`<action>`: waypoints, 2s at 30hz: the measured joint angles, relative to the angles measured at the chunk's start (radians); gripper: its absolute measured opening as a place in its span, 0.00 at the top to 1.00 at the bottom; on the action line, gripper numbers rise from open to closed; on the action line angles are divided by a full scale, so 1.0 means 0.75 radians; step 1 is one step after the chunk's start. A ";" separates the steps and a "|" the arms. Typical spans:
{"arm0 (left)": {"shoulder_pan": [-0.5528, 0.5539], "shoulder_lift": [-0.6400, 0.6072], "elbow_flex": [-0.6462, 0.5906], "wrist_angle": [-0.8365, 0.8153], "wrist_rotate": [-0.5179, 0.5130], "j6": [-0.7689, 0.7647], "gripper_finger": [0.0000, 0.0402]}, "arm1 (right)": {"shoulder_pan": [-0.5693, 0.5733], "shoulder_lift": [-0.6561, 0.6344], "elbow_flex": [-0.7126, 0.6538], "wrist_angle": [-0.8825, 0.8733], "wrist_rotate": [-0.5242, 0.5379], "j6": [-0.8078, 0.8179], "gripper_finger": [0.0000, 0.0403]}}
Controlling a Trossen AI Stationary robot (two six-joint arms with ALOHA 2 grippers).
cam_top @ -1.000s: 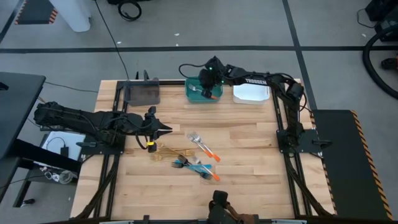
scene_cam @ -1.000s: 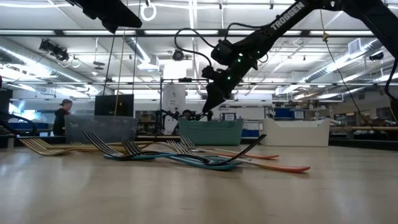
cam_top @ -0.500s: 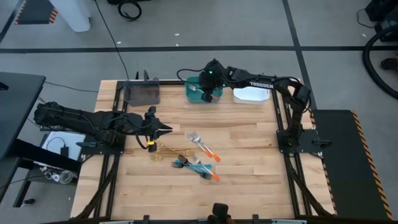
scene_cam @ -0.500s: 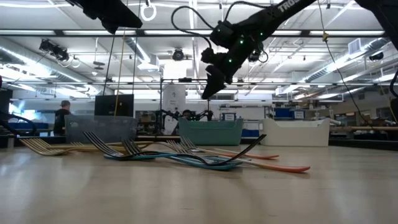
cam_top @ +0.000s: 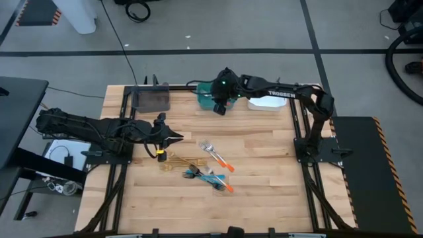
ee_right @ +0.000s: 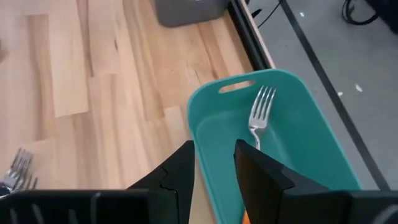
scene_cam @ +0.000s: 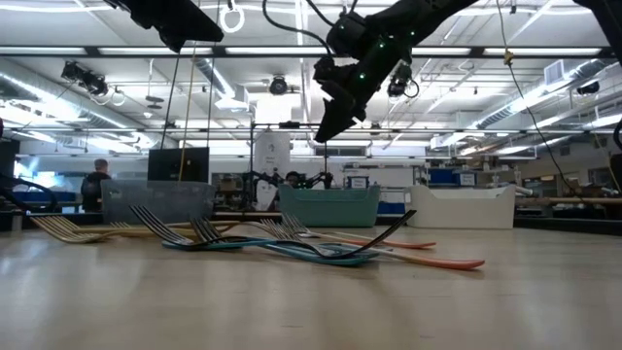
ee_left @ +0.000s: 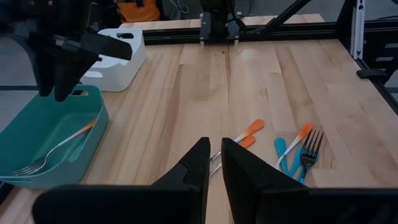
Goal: Sort silverware by color (type)
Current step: Put the orange fork into the blue bin
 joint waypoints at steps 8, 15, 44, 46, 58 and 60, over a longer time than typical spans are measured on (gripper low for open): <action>0.000 0.000 0.000 -0.001 0.000 0.000 0.87 | 0.059 -0.002 0.000 -0.021 0.004 0.104 0.70; 0.000 0.000 0.000 -0.003 0.000 0.000 0.87 | 0.129 -0.002 0.000 -0.085 0.054 0.200 0.70; -0.002 0.000 0.000 -0.198 0.001 -0.082 0.87 | 0.416 0.003 -0.005 -0.213 0.074 0.532 0.70; -0.002 0.000 0.000 -0.202 0.001 -0.089 0.88 | 0.440 0.003 -0.009 -0.217 0.095 0.554 0.70; -0.064 0.000 0.000 -0.225 0.001 -0.107 0.87 | 0.541 0.005 -0.010 -0.267 0.210 0.666 0.70; -0.066 0.000 0.000 -0.225 0.001 -0.107 0.87 | 0.553 0.005 -0.011 -0.267 0.214 0.678 0.70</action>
